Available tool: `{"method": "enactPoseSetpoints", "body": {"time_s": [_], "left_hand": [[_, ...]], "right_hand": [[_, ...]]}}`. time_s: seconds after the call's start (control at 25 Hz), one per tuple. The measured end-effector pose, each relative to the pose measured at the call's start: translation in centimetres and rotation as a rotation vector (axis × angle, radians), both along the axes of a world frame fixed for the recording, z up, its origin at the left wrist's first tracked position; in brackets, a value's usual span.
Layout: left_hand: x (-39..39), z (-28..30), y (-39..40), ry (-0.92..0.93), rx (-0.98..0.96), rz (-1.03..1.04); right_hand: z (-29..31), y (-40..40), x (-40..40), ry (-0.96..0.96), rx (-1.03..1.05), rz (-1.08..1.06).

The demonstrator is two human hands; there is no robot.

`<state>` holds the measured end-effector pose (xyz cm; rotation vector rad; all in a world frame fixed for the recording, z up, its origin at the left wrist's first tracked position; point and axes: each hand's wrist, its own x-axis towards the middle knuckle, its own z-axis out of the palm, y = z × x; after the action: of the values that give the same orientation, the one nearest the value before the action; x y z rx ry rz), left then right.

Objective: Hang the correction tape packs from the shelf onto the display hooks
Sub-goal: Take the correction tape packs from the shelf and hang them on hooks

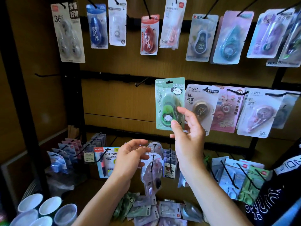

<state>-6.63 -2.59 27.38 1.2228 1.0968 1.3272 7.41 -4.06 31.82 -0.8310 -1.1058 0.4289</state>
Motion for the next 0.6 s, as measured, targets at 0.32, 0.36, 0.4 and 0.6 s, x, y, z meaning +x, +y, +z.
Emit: {"method": "enactPoseSetpoints", "body": {"time_s": [0.32,0.36,0.4,0.6], "left_hand": [[0.29,0.1,-0.4,-0.027,-0.014,-0.006],[0.28,0.15,-0.44,-0.027,-0.015,-0.008],[0.24,0.19,-0.49,-0.026,-0.015,-0.01],[0.15,0.05,-0.59,-0.018,-0.018,-0.003]], "right_hand": [[0.7,-0.6,-0.32,0.051,-0.006,0.065],[0.78,-0.59,-0.28,0.054,-0.02,0.069],[0.81,-0.63,-0.22,0.057,-0.032,0.075],[0.11,-0.86,-0.22,0.06,-0.062,0.084]]}}
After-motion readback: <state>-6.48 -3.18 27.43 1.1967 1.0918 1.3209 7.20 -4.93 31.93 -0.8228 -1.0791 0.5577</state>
